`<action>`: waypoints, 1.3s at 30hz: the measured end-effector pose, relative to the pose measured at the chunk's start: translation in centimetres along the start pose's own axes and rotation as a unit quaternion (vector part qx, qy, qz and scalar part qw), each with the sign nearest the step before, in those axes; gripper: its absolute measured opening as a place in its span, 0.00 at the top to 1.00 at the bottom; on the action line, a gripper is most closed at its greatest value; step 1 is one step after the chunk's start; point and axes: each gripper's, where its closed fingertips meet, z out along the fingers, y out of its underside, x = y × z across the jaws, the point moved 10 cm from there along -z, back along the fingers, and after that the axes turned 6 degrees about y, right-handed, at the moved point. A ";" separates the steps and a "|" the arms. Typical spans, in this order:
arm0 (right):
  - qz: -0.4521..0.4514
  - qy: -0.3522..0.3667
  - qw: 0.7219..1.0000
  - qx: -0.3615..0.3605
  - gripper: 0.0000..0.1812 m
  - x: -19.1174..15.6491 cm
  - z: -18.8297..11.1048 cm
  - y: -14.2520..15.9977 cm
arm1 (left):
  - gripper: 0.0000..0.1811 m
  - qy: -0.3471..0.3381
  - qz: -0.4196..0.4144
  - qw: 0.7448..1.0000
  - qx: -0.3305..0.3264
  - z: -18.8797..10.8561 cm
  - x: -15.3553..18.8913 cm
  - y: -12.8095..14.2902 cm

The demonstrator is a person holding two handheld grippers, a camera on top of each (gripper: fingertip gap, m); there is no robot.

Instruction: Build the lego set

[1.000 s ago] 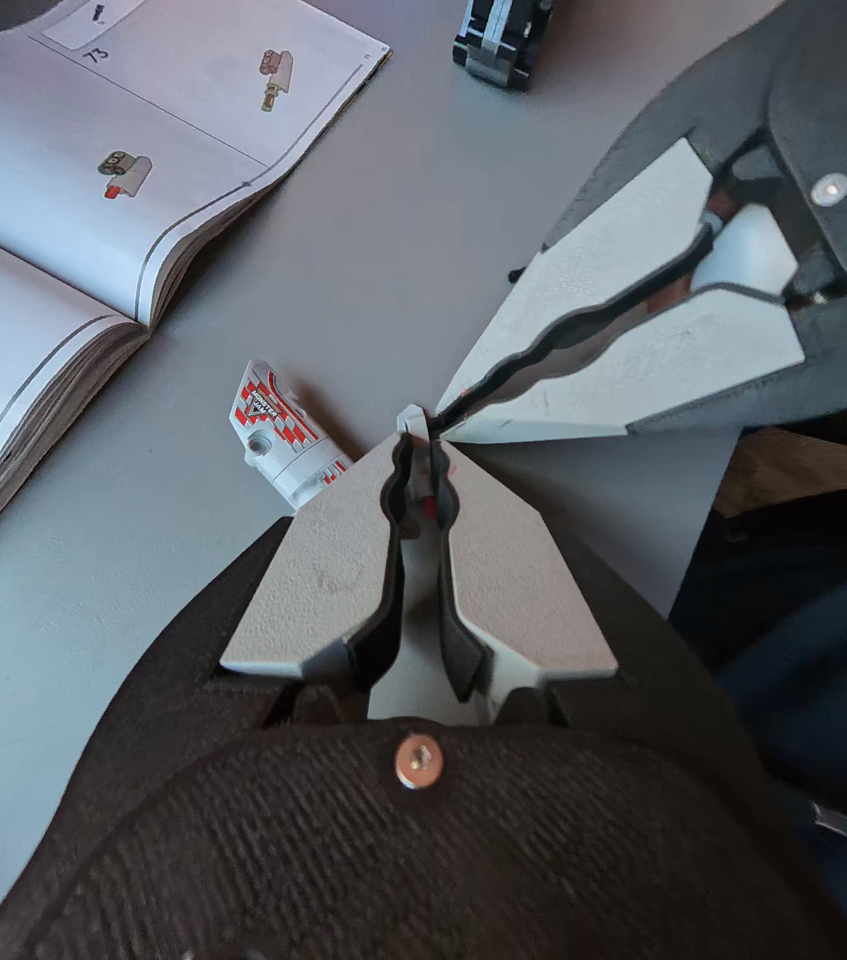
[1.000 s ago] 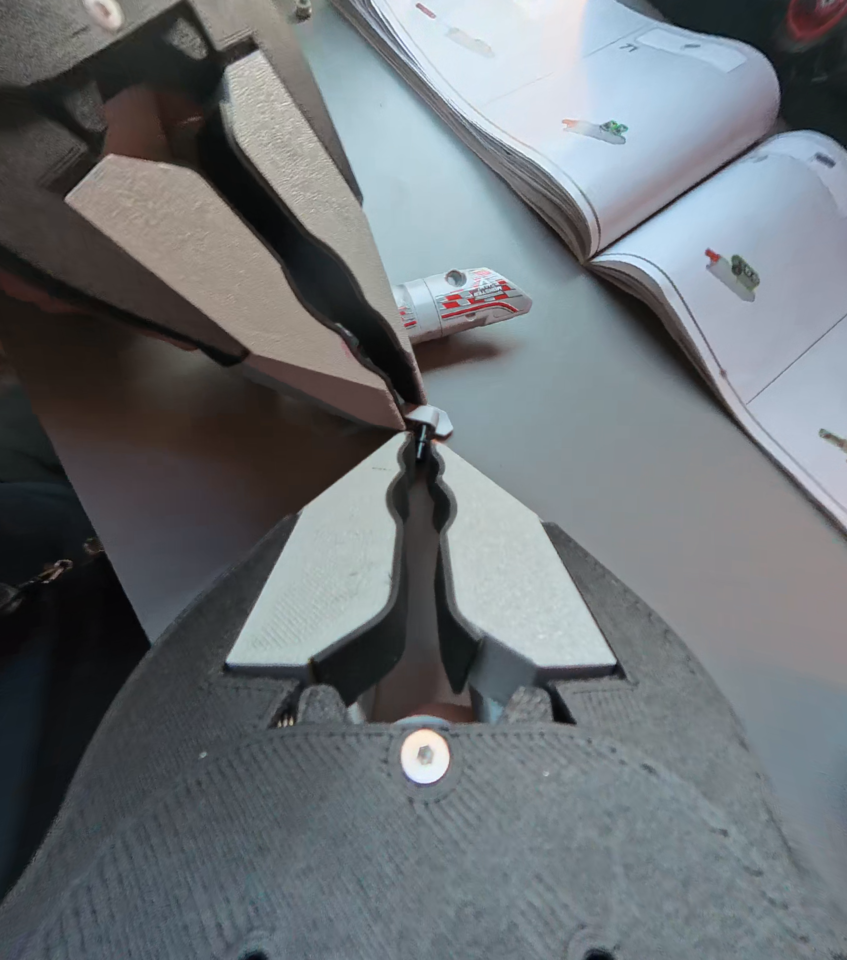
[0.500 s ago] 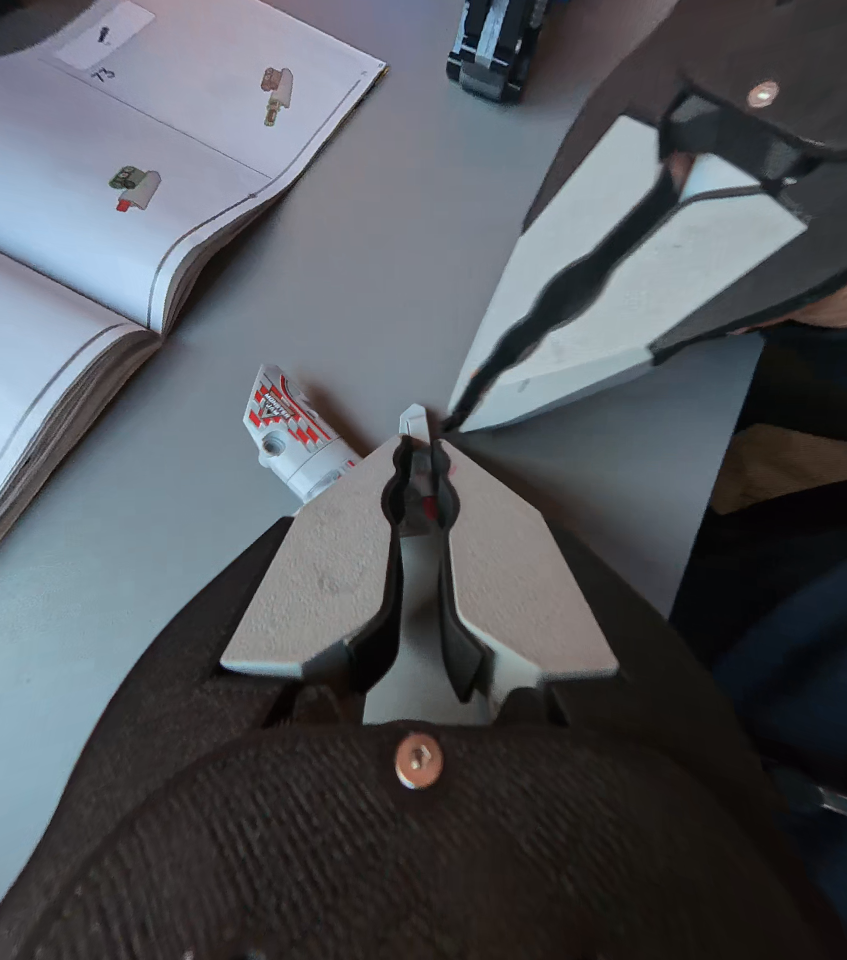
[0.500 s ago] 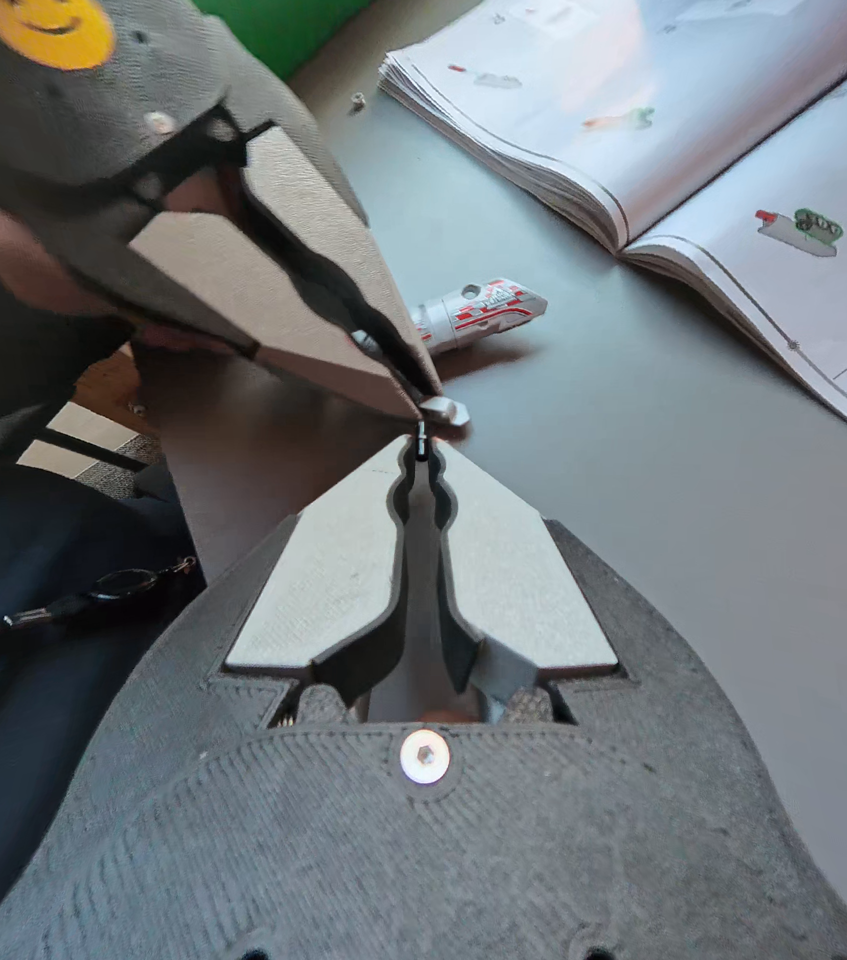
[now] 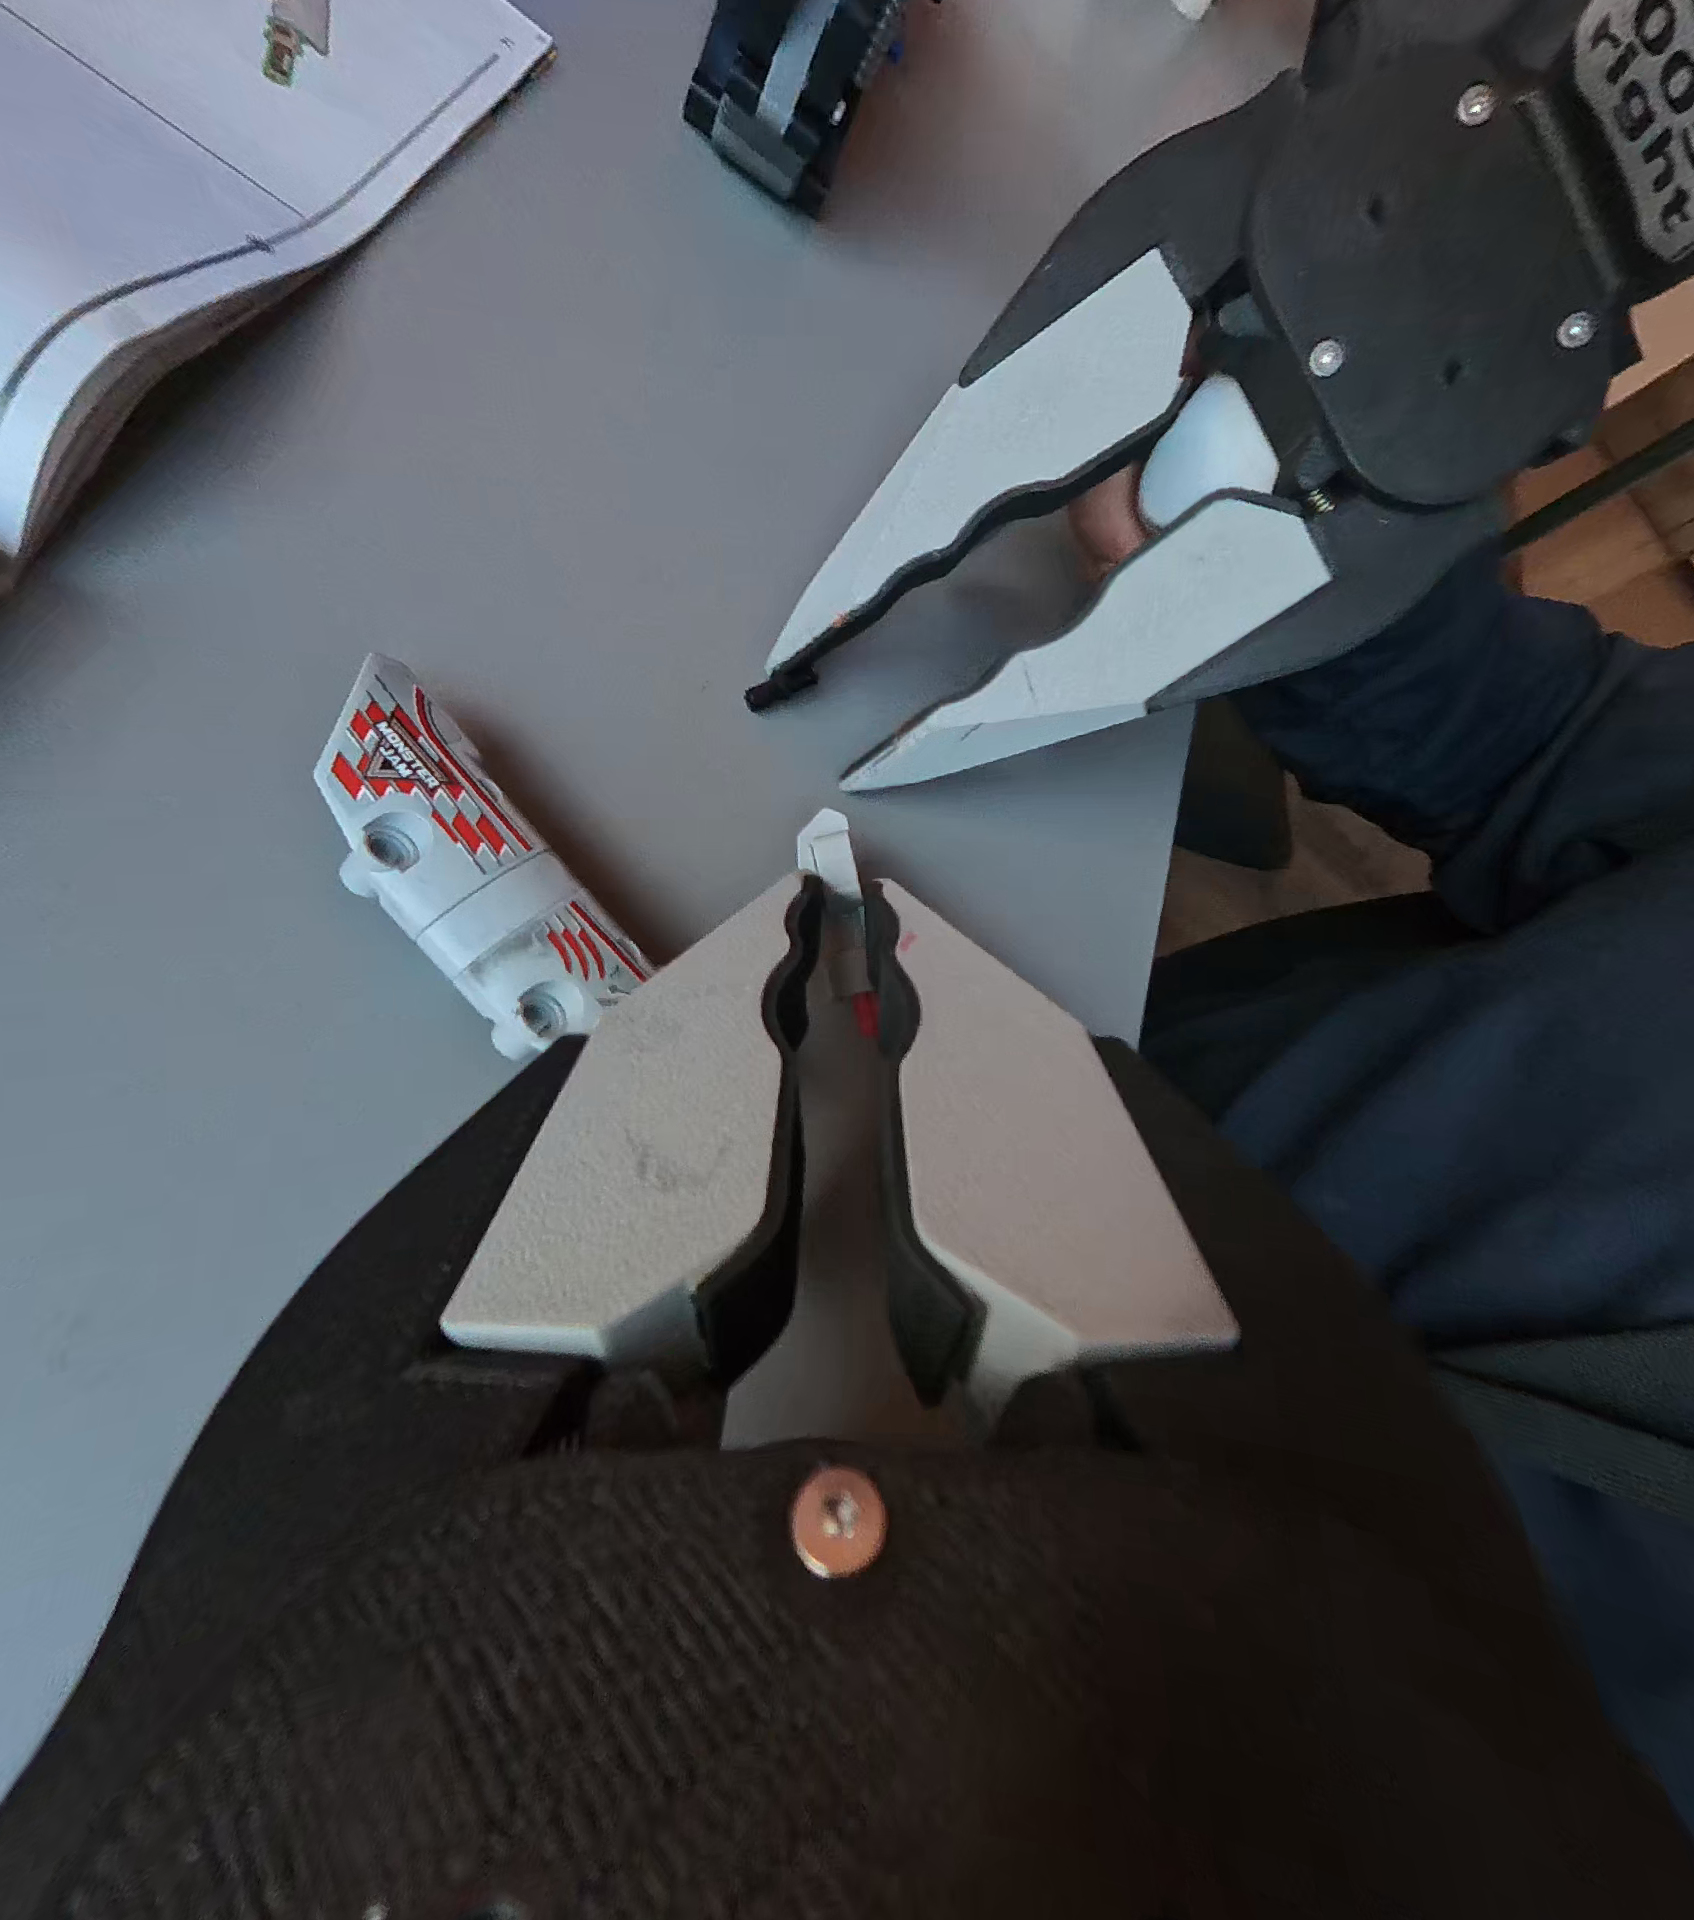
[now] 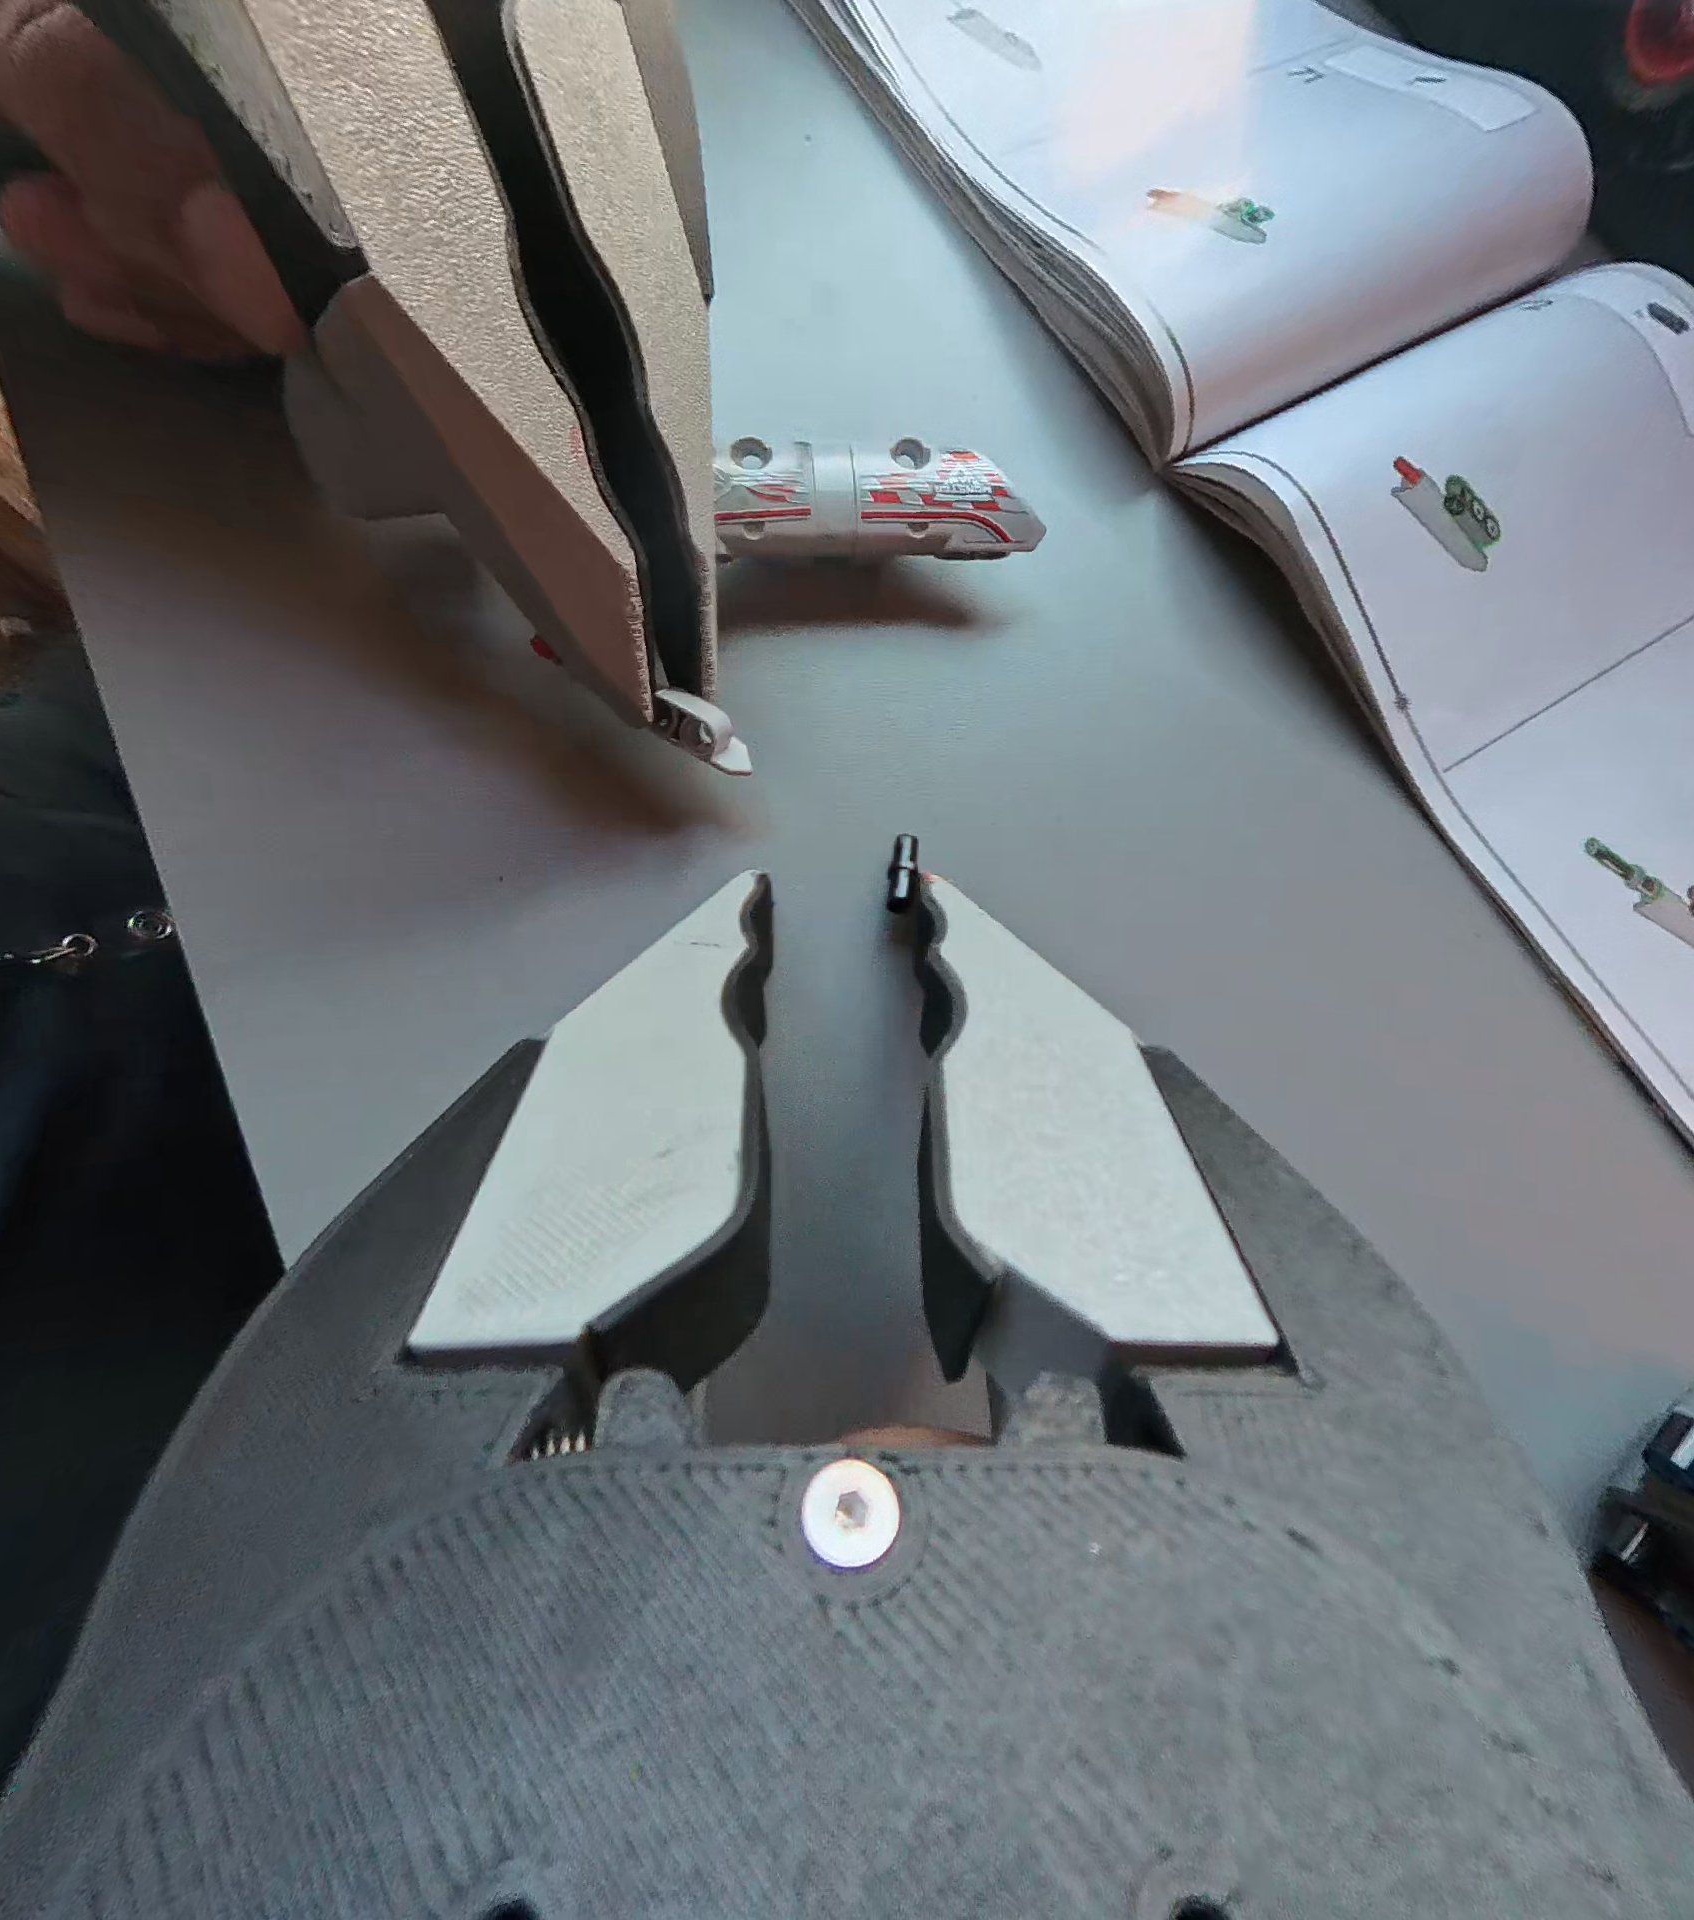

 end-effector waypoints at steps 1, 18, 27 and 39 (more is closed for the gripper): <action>-0.004 -0.004 1.000 0.004 0.85 0.0 -0.1 0.0 | 0.97 0.004 -0.004 1.000 -0.002 -0.1 0.0 0.1; 0.172 -0.086 0.981 0.013 0.93 3.6 -0.6 1.2 | 0.97 0.019 0.000 0.999 -0.033 0.2 0.1 0.8; 0.197 -0.133 0.968 0.083 0.88 4.1 -2.0 1.4 | 0.97 0.029 -0.004 0.999 -0.034 0.2 0.1 0.8; 0.080 -0.104 0.991 0.002 0.84 1.9 -1.4 1.6 | 0.97 0.049 -0.024 0.998 -0.038 0.3 -0.2 0.7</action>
